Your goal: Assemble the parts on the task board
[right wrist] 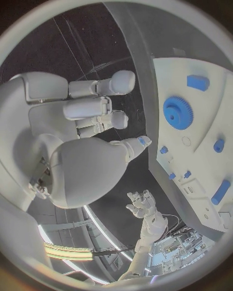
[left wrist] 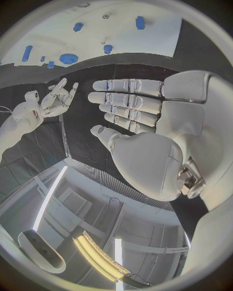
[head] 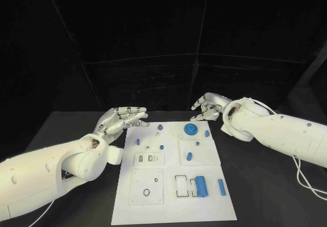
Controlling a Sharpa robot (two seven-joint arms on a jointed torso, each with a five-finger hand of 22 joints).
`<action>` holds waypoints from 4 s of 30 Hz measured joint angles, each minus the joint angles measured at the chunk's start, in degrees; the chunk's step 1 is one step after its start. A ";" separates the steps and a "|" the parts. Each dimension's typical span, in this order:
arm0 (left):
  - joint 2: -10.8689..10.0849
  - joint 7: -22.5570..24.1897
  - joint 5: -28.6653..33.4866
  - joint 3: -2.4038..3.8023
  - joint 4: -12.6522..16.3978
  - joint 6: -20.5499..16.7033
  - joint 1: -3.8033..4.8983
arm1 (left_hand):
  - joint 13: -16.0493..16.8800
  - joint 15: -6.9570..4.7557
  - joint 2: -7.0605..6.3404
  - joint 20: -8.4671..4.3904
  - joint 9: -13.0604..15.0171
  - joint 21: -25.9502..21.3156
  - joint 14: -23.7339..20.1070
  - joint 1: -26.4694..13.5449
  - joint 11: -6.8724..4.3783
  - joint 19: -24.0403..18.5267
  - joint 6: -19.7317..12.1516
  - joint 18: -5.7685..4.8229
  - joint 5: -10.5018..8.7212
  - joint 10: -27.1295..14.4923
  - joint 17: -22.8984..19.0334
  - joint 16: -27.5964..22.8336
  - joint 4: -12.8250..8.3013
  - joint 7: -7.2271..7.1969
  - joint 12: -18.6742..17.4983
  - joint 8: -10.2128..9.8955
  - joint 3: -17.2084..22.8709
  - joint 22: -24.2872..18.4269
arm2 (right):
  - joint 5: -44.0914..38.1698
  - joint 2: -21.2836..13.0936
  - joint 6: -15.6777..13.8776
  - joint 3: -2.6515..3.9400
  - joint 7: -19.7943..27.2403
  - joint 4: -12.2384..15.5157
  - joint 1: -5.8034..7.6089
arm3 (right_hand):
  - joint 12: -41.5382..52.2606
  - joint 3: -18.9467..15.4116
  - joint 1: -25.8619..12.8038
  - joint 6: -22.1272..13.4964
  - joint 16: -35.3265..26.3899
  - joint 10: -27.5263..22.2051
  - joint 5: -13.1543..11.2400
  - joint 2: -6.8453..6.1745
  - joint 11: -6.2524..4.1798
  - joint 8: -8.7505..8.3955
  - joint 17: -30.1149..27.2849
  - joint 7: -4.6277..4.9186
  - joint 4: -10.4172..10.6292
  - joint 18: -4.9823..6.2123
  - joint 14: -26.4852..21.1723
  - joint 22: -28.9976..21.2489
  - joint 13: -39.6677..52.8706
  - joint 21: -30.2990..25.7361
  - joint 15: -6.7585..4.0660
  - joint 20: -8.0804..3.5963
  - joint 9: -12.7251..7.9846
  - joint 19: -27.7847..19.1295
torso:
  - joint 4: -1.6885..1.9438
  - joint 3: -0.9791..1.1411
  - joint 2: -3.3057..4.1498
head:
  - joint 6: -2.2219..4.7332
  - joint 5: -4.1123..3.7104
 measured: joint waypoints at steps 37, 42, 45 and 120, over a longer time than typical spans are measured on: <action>0.19 -0.25 0.24 0.00 -0.52 0.40 -0.02 | 0.01 0.00 0.00 0.00 0.00 0.00 0.00 0.00 0.00 -0.01 0.00 0.00 0.00 0.00 0.11 0.00 0.00 0.00 0.00 0.00 0.00 -0.04 | -4.72 3.33 9.36 -0.05 -1.57 -4.71 -2.15 | 9.99 -1.28 3.21 -0.76 1.21 3.60 2.35 1.39 0.52 2.28 -0.03 0.04 1.29 0.02 -0.01 1.45 11.35 1.14 0.41 0.40 0.05 0.38 | 0.02 -0.14 -0.07 | -0.63 -0.10; 0.16 -0.28 0.24 0.00 -0.50 0.42 -0.02 | 0.01 0.00 0.00 0.01 0.00 0.00 0.00 0.00 0.00 -0.01 0.00 0.01 0.00 0.00 0.11 0.00 0.00 0.00 0.00 0.00 0.00 -0.04 | -5.16 3.53 10.34 -0.05 -1.68 -5.11 -2.20 | 10.26 -1.45 3.43 -0.76 1.21 3.69 2.48 1.61 0.61 2.28 -0.03 0.05 1.13 0.02 -0.01 1.45 11.52 1.14 0.41 0.40 0.05 0.38 | 0.08 -0.14 -0.07 | -0.66 -0.10; 0.15 -0.29 0.25 0.00 -0.49 0.43 -0.02 | 0.01 0.00 0.00 0.01 0.00 0.00 0.00 0.00 0.00 -0.01 0.00 0.00 0.00 0.00 0.11 0.00 0.00 0.00 0.00 0.00 0.00 -0.04 | -5.42 3.63 10.58 -0.05 -1.70 -5.26 -2.21 | 10.65 -1.44 3.83 -0.76 1.21 3.89 2.64 2.01 0.41 2.60 -0.03 0.05 1.13 0.02 -0.01 1.54 11.94 1.14 0.41 0.40 0.05 0.38 | 0.08 -0.14 -0.08 | -0.66 -0.03; 0.39 -0.73 0.30 0.00 -0.69 0.55 -0.01 | 0.01 0.00 0.23 0.01 0.00 0.00 0.00 -0.23 0.00 -0.01 0.00 0.00 0.00 0.00 0.28 0.00 -0.24 0.00 0.00 -0.22 0.24 -0.11 | -20.24 14.59 -1.73 -3.11 -7.21 1.96 -3.54 | 17.75 13.44 2.43 5.94 2.54 10.14 -0.34 3.17 -2.16 7.16 -0.01 -1.49 -3.72 -0.87 0.19 4.87 21.45 3.33 -1.26 -1.45 -2.49 2.23 | 0.16 -0.11 -0.04 | -1.04 1.43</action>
